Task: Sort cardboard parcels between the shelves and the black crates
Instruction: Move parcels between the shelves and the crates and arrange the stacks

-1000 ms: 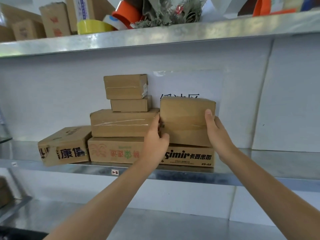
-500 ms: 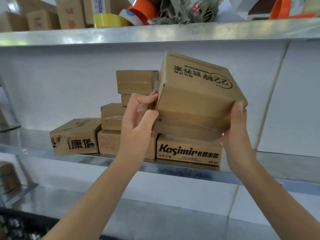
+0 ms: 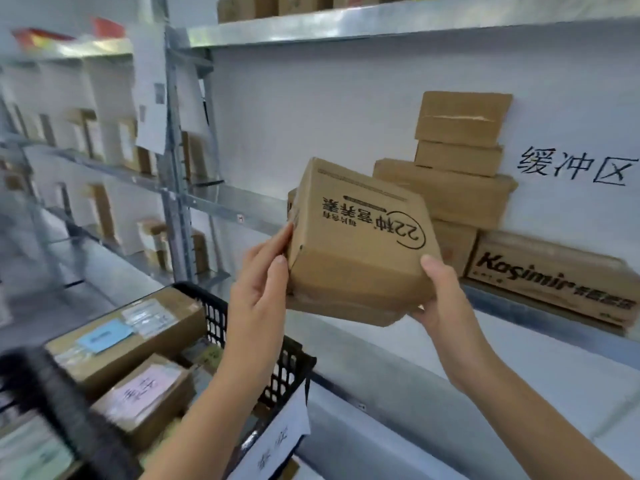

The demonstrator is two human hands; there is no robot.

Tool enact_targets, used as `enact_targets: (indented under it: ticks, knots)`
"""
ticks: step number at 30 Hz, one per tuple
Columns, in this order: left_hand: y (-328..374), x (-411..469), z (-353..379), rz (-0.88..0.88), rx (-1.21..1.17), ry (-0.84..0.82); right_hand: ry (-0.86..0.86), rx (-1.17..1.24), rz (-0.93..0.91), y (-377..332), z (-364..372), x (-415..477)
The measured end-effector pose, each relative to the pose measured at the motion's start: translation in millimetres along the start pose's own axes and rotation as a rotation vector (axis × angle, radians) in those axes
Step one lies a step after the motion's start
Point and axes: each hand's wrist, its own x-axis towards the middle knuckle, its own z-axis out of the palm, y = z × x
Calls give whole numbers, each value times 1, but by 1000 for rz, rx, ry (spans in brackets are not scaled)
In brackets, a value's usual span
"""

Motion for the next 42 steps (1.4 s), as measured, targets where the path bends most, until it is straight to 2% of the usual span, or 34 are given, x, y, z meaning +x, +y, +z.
enact_targets:
  ticks: [6,10,13,17,20,24,32,36,42]
  knots:
    - [-14,-52,-101,-156,211,135,-270,-132,31,58,71,-34]
    - [-14,-87,-166,-354,183,215,-497,-177,45,88,120,-61]
    - [-10,-115,-201,-406,203,281,-651,-213,32,102,156,-78]
    - [-16,-147,-245,-483,183,370,-768,-308,-7,118,194,-96]
    - [-17,-171,-273,-521,121,319,-835,-362,-28,129,209,-105]
    - [-17,-197,-294,-515,81,260,-880,-412,-54,135,224,-112]
    - [-16,-219,-321,-556,-84,508,-960,-511,9,166,256,-154]
    - [-16,-226,-323,-590,-125,616,-973,-296,122,160,264,-162]
    - [-16,-229,-331,-568,-131,715,-918,-212,191,156,276,-156]
